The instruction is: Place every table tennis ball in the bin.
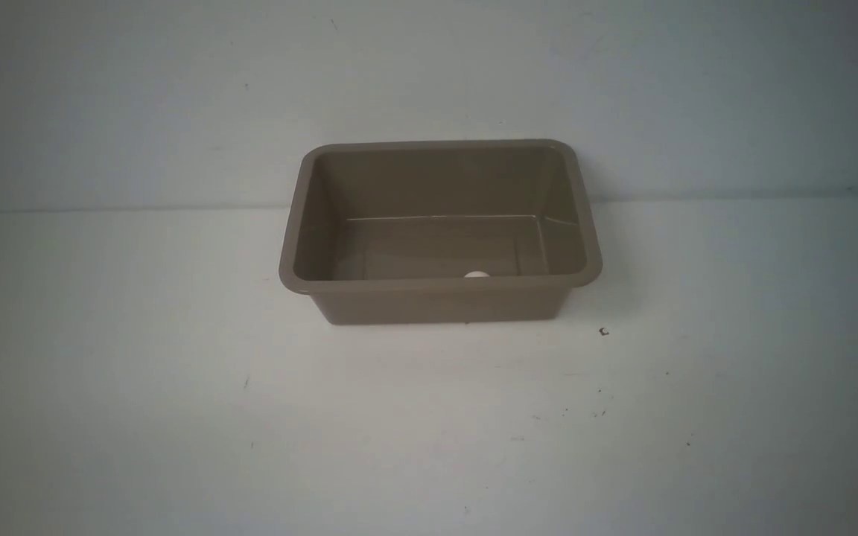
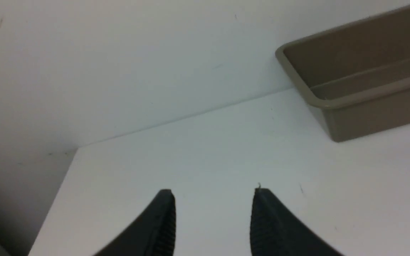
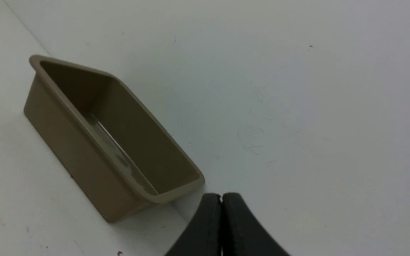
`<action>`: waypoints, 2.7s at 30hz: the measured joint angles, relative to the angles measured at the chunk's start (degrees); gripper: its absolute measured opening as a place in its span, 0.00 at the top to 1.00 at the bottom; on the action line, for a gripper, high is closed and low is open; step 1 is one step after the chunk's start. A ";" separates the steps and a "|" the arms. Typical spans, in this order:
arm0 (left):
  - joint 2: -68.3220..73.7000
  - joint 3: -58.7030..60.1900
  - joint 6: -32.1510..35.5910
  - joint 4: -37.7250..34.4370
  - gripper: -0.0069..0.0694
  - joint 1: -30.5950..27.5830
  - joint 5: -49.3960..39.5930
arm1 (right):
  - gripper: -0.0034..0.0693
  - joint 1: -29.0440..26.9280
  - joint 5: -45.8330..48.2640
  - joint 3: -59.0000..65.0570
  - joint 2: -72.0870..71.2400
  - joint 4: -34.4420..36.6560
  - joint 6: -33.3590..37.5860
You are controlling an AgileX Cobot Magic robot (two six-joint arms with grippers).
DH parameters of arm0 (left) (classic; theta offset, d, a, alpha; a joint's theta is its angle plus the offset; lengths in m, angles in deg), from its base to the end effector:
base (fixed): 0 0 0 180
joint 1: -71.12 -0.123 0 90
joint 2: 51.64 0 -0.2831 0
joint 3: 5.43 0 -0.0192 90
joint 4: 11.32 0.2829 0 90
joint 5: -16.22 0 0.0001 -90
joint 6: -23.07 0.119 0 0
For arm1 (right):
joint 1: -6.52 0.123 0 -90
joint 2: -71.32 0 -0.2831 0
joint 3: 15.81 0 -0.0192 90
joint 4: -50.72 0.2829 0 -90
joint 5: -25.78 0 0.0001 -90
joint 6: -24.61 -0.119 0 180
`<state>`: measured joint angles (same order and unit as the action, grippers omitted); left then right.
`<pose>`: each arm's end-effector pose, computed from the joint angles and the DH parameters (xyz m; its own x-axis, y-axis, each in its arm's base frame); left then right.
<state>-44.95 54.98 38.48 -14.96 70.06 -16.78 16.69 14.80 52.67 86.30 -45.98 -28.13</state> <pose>0.0891 -0.0025 0.2629 -0.1671 0.2108 -0.9631 0.0525 0.9774 0.2048 0.1159 0.0436 0.2582 0.3142 -0.6377 -0.7033 -0.1952 0.6816 -0.7052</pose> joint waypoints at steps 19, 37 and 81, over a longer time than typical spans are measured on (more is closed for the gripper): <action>0.13 18.29 -17.71 -2.98 0.56 -3.98 10.87 | 0.97 0.00 -0.22 0.02 0.00 -4.07 0.66; 0.13 18.17 -18.10 -2.87 0.56 -3.98 10.38 | 0.97 0.00 -0.22 0.02 0.00 -4.07 0.67; 0.13 18.17 -18.16 -2.87 0.56 -3.98 10.36 | 0.97 -0.10 32.14 9.02 0.00 100.47 59.51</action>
<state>-44.82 73.15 20.32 -17.83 66.08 -6.43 16.58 46.94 61.69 86.30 54.49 31.38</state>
